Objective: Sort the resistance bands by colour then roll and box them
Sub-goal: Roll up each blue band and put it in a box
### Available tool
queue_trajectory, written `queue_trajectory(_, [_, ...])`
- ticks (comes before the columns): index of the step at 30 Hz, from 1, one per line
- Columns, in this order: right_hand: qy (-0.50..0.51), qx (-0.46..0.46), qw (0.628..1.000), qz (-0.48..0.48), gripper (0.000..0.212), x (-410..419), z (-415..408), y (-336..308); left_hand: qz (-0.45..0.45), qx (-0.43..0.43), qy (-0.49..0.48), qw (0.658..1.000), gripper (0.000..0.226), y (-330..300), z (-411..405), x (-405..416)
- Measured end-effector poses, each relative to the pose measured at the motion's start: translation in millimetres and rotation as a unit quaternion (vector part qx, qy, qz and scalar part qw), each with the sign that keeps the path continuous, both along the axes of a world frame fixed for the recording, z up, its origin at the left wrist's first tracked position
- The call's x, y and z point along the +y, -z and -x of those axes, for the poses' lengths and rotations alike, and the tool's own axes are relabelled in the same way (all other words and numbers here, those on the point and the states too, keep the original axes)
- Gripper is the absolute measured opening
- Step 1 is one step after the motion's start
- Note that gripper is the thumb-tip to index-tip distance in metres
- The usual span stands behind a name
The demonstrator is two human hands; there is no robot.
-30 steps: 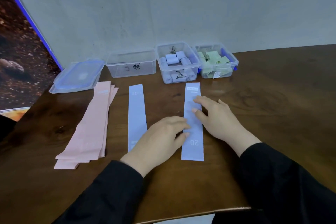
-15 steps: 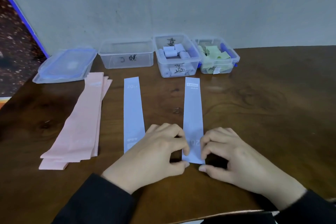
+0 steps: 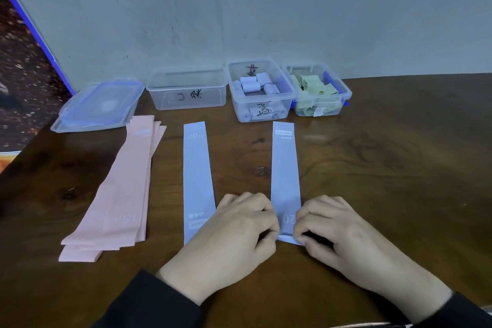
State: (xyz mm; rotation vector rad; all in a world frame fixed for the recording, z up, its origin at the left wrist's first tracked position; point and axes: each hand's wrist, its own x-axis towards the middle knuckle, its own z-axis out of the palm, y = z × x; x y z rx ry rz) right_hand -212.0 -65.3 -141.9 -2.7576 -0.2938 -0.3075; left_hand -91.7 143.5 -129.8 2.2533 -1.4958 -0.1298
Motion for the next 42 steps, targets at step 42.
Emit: queue_trajectory(42, [0.059,-0.006,0.996,-0.065,0.021,7.6,-1.2,-0.1,0.049,-0.099,-0.039,0.993,0.011,9.3,-5.5,-6.5])
